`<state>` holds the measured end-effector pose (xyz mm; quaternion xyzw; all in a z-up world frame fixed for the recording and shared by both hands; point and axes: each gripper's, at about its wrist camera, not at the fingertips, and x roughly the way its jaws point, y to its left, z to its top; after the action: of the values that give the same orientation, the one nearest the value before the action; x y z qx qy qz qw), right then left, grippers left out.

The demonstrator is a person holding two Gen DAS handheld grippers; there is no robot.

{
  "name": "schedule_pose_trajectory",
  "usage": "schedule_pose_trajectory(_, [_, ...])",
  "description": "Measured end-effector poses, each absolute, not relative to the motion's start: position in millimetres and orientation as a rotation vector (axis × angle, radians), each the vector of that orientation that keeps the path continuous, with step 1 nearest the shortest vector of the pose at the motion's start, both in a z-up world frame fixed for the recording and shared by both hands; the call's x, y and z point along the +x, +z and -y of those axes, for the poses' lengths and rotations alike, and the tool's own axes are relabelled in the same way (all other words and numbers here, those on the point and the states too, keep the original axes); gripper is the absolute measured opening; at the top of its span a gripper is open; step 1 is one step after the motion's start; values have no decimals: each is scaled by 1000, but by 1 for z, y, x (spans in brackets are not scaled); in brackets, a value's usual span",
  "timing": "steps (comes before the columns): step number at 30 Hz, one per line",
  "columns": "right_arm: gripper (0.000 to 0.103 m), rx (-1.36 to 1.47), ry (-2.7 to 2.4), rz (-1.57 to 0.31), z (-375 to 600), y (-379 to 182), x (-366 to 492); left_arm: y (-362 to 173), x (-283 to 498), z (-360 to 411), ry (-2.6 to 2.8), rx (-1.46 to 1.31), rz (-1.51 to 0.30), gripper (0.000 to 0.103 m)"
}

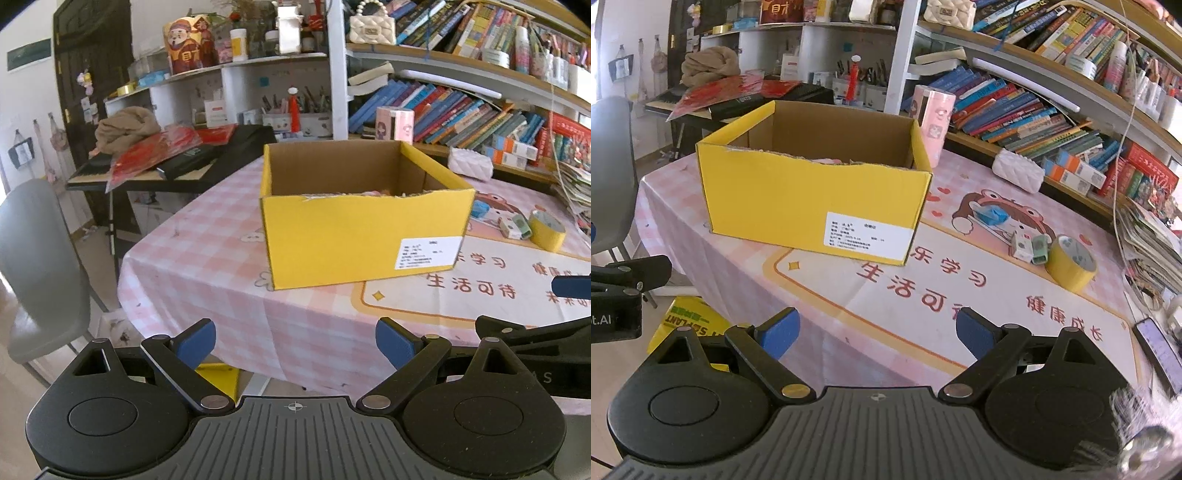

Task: Organize objects
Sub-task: 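Withdraw both tools from the box back toward the table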

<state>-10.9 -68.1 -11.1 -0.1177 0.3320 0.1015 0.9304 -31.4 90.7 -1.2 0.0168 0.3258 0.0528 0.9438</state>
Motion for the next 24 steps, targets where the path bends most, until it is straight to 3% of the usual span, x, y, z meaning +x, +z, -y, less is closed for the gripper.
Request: schedule_pose_trajectory(24, [91, -109, -5, -732, 128, -16, -39, -6, -30, -44, -124, 100, -670, 95])
